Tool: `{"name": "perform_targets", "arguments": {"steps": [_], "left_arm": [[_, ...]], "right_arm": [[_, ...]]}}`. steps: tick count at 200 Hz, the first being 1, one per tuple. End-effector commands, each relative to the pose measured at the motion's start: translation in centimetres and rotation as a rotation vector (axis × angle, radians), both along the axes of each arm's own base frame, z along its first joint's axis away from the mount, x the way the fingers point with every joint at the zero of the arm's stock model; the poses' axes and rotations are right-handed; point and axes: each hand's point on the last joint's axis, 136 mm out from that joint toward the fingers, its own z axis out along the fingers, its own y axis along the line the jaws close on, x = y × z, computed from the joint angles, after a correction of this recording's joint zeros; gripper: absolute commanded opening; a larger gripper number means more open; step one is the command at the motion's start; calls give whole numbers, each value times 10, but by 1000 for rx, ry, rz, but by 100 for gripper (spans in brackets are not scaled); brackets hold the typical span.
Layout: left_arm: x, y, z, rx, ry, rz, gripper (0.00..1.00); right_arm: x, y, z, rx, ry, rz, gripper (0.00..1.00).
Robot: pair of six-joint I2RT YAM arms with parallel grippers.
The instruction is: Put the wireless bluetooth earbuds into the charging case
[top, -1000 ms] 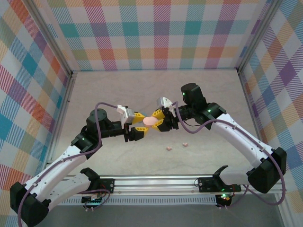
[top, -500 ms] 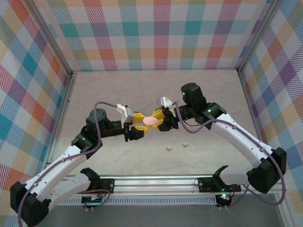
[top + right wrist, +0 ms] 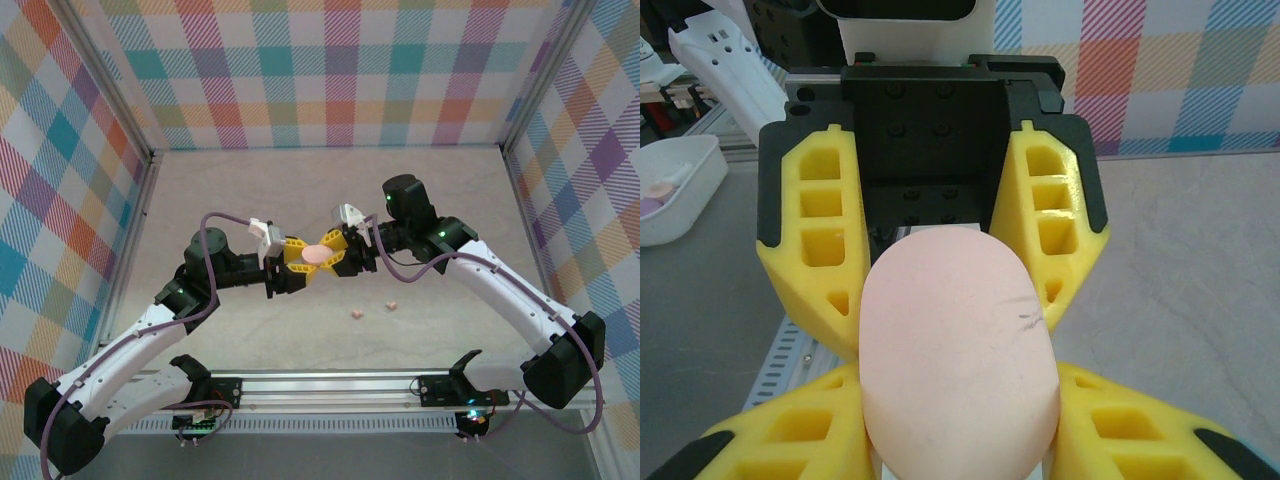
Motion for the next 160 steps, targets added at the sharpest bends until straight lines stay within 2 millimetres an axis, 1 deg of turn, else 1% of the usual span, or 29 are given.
{"name": "perform_targets", "arguments": {"steps": [1, 31, 53, 64, 81, 102, 136, 160], "left_arm": [[-4, -3, 15, -32, -37, -24, 44], [-4, -2, 15, -32, -42, -18, 36], [-3, -1, 13, -29, -42, -9, 32], [-3, 0, 12, -31, -39, -3, 32], [-3, 1, 11, -35, -34, 8, 32], [-1, 4, 9, -37, -26, 31, 30], [-1, 10, 3, -49, -9, 71, 29], [-1, 13, -1, -75, 9, 87, 29]], "right_arm": [[-6, 0, 13, 46, -16, 41, 25], [-6, 0, 13, 46, -15, 38, 26], [-4, 0, 14, 46, -21, 28, 30], [-4, 0, 14, 44, -24, 22, 33], [-2, -1, 15, 41, -29, 8, 43], [0, -2, 16, 36, -38, -11, 50], [-2, -8, 22, 18, -45, -40, 53], [-3, -16, 23, 2, -71, -88, 57]]}}
